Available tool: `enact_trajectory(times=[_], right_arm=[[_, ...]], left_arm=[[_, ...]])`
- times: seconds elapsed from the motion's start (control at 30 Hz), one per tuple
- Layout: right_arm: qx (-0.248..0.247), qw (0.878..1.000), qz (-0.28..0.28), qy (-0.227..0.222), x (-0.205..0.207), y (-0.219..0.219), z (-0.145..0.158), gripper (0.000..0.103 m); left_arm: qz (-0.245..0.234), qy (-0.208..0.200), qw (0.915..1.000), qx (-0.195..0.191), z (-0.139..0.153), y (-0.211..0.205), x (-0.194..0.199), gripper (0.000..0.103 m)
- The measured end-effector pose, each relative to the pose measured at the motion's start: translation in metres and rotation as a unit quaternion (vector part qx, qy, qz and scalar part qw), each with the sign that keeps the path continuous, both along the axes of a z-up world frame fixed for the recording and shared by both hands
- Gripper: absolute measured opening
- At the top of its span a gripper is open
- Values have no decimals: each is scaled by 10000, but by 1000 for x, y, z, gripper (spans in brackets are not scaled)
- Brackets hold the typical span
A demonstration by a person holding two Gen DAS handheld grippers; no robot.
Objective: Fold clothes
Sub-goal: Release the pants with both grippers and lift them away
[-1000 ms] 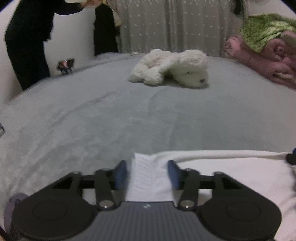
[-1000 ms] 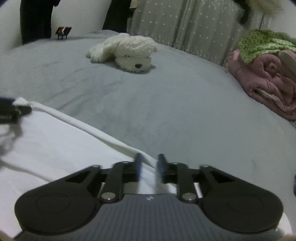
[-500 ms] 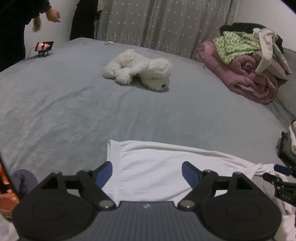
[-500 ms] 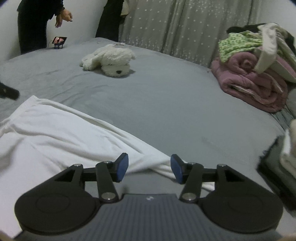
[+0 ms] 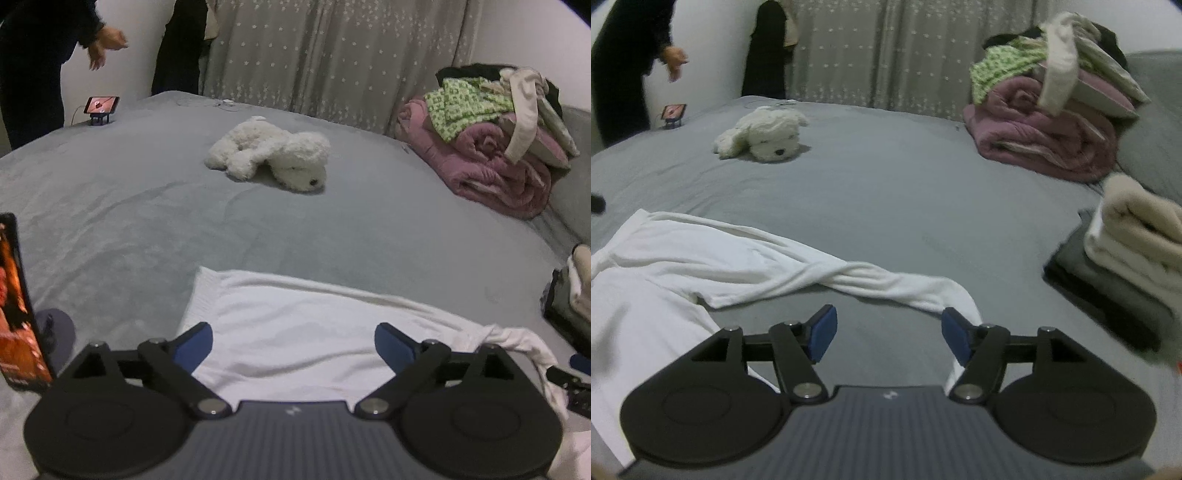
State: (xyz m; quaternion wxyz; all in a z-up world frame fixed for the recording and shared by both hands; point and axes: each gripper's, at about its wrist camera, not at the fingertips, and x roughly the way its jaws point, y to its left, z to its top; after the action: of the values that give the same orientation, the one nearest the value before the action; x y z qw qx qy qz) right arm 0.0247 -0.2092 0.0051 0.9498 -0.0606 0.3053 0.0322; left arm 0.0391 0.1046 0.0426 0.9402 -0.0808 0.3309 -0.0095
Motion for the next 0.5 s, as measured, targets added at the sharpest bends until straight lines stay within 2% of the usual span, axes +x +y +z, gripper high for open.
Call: enact_trajectory(times=[0.2, 0.37, 0.5], right_arm=[[219, 9988, -427, 68, 2, -7, -8, 67], [301, 9979, -579, 59, 6, -11, -16, 68], [401, 9973, -604, 92, 11, -12, -26, 70]], left_arm=[[-249, -13, 9997, -11, -22, -56, 0, 96], [-605, -313, 9966, 466, -34, -91, -1, 96], [-841, -557, 9909, 893, -45, -103, -3, 97]])
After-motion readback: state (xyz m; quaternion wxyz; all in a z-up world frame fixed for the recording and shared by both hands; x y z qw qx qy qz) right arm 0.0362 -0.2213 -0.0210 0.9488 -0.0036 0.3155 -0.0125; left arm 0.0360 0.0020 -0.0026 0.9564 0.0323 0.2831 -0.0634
